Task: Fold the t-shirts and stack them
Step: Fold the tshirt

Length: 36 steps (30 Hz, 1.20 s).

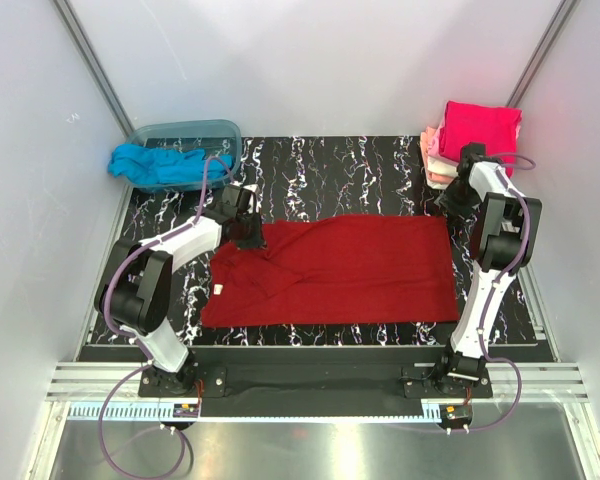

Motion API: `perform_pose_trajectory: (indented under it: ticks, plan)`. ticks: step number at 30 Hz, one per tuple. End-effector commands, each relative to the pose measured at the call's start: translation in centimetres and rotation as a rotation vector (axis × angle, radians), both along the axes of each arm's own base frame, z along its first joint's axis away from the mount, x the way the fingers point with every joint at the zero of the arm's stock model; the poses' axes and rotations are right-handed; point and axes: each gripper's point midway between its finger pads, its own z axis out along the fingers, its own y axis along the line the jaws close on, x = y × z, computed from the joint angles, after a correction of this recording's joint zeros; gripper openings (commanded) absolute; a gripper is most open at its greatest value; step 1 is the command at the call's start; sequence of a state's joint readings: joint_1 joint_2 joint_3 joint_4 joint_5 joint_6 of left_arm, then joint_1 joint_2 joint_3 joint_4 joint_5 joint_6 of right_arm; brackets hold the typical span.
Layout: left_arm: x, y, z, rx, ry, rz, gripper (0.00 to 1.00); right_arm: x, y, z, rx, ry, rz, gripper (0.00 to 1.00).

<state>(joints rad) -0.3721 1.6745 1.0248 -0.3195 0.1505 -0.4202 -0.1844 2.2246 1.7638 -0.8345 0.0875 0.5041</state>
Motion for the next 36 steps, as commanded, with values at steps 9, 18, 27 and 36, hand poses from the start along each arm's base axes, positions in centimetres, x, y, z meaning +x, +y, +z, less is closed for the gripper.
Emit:
perform_pose_trajectory:
  ticks: [9, 18, 27, 36]
  plan:
    - [1.1, -0.5, 1.0, -0.017, -0.049, 0.007, 0.00, 1.9, 0.8, 0.6, 0.042, -0.063, 0.045, 0.22]
    - [1.2, -0.2, 5.3, -0.029, -0.093, 0.022, 0.00, 0.8, 0.8, 3.5, 0.020, -0.092, 0.031, 0.00]
    - [0.5, 0.0, 9.1, -0.052, -0.136, 0.028, 0.00, -0.9, 1.0, 6.0, 0.012, -0.121, 0.016, 0.00]
    - [-0.2, 0.6, 11.4, -0.040, -0.166, 0.025, 0.00, -1.9, 0.9, 8.6, -0.010, -0.148, 0.017, 0.00]
